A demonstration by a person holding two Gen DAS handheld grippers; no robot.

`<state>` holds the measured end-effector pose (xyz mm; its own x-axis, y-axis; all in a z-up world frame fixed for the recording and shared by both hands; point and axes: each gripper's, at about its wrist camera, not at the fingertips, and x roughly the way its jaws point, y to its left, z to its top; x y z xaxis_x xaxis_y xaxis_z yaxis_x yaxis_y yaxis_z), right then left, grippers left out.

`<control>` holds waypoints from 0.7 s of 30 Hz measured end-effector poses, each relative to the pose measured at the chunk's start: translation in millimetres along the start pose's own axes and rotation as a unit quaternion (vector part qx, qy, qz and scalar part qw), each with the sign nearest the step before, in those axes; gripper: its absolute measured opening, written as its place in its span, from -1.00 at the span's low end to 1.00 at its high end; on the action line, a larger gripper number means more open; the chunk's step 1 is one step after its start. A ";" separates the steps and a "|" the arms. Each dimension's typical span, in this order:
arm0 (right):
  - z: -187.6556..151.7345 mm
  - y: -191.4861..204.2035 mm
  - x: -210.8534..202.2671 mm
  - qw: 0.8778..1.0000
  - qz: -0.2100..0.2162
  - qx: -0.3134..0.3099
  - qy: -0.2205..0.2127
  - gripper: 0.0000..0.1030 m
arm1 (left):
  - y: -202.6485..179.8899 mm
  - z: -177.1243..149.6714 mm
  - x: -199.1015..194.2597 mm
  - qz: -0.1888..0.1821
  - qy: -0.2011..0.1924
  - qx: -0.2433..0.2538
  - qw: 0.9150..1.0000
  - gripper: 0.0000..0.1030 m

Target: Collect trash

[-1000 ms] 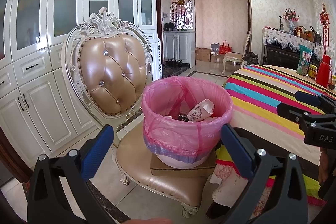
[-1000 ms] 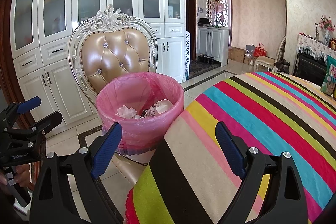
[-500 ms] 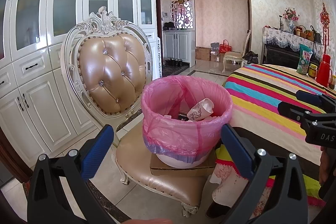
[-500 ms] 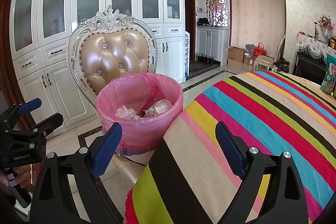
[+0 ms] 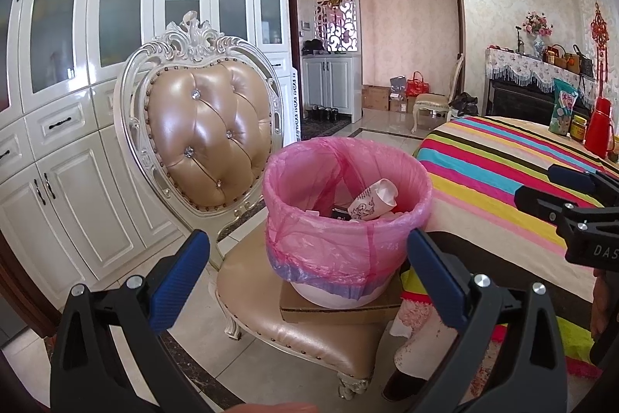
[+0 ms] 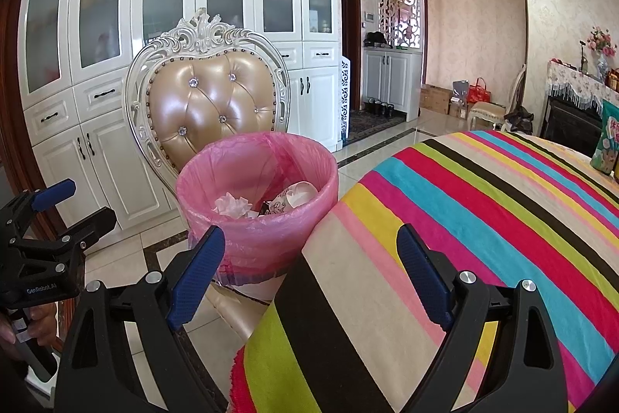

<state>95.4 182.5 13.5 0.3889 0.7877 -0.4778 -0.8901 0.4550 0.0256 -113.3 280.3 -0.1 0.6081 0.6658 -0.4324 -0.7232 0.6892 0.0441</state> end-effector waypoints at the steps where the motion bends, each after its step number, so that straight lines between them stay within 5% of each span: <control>1: 0.0 0.0 0.0 1.000 0.000 0.000 0.000 0.65 | -0.2 -0.3 0.7 0.000 0.001 0.001 1.000 0.92; 21: -2.0 1.8 0.6 1.000 -0.001 -0.002 -0.001 0.65 | 0.5 -5.4 1.8 0.016 0.002 0.000 1.000 0.92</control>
<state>93.5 182.9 11.5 0.3914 0.7877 -0.4758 -0.8904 0.4547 0.0202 -114.4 280.3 -5.7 0.5833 0.6867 -0.4338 -0.7423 0.6675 0.0584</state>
